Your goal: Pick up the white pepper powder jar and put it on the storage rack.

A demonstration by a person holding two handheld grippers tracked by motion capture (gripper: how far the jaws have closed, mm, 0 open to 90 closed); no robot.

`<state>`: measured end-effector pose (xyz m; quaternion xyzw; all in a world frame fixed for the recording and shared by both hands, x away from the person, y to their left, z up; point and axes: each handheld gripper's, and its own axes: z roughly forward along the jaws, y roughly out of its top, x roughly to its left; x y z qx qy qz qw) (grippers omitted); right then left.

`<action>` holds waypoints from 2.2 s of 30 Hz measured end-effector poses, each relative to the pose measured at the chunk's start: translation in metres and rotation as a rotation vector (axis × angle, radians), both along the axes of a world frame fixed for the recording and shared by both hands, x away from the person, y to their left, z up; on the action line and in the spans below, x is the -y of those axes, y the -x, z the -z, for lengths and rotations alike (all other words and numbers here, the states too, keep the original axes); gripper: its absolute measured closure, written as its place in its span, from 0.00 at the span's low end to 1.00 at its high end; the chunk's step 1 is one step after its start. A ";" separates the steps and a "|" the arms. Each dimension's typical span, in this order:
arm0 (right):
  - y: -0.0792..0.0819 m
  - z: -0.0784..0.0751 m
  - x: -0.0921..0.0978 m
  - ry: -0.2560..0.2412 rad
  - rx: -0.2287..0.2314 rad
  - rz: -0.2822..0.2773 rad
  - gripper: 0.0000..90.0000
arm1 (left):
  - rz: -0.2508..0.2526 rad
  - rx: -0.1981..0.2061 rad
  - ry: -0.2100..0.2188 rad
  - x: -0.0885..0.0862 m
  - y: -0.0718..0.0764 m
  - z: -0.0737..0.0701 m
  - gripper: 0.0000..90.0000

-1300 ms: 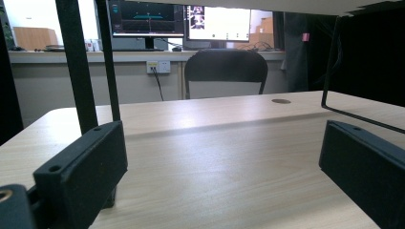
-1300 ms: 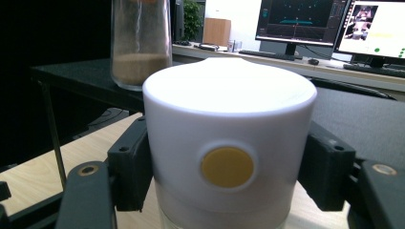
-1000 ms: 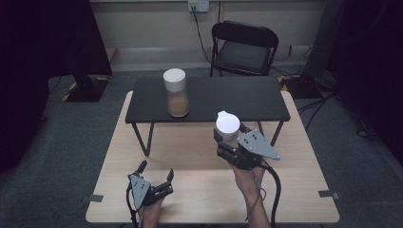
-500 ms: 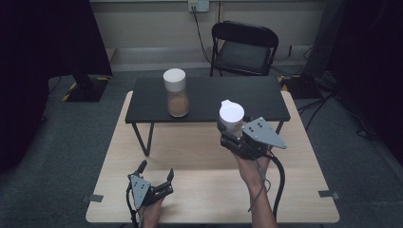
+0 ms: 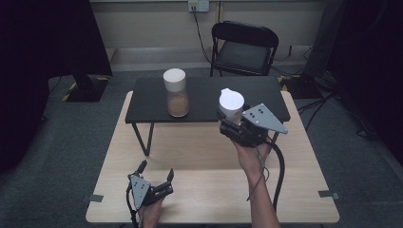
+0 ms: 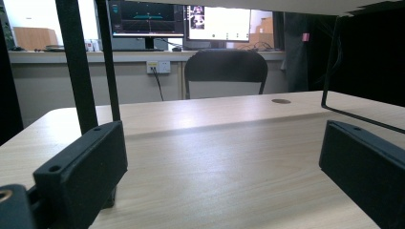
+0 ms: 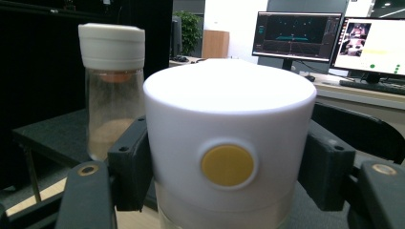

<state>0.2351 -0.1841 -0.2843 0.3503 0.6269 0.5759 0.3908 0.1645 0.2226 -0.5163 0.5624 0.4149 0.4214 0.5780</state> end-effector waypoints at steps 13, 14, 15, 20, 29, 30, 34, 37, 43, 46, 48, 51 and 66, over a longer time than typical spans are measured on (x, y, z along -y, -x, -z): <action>-0.017 -0.011 -0.010 -0.018 0.011 0.023 0.33 | 0.000 -0.001 0.001 0.000 0.000 0.000 0.02; -0.018 -0.011 -0.011 -0.017 0.010 0.026 0.33 | 0.000 -0.001 0.001 0.000 0.000 0.000 0.02; -0.020 -0.011 -0.012 -0.016 0.010 0.029 0.33 | 0.000 0.000 0.001 0.000 0.000 0.000 0.02; -0.025 -0.011 -0.016 -0.018 0.015 0.042 0.33 | 0.000 0.000 0.001 0.000 0.000 0.000 0.02; -0.035 -0.013 -0.023 -0.026 0.013 0.059 0.33 | 0.000 0.000 0.001 0.000 0.000 0.000 0.02; -0.036 -0.012 -0.023 -0.029 0.016 0.059 0.33 | 0.000 0.000 0.001 0.000 0.000 0.000 0.02; -0.042 -0.012 -0.027 -0.023 0.014 0.067 0.33 | 0.000 0.000 0.002 0.000 0.000 0.000 0.02; -0.046 -0.010 -0.028 -0.028 0.013 0.070 0.33 | 0.000 0.000 0.002 0.000 0.000 0.000 0.02; -0.052 -0.010 -0.029 -0.032 -0.008 0.077 0.33 | 0.000 0.000 0.002 0.000 0.000 0.000 0.02; -0.054 -0.009 -0.028 -0.039 -0.017 0.079 0.33 | 0.000 0.000 0.002 0.000 0.000 0.000 0.02; -0.055 -0.009 -0.029 -0.035 -0.021 0.084 0.33 | 0.000 0.000 0.002 0.000 0.000 0.000 0.02; -0.057 -0.008 -0.030 -0.035 -0.023 0.086 0.33 | 0.000 0.000 0.002 0.000 0.000 0.000 0.02; -0.061 -0.009 -0.027 -0.064 -0.043 0.082 0.33 | 0.000 0.000 0.002 0.000 0.000 0.000 0.02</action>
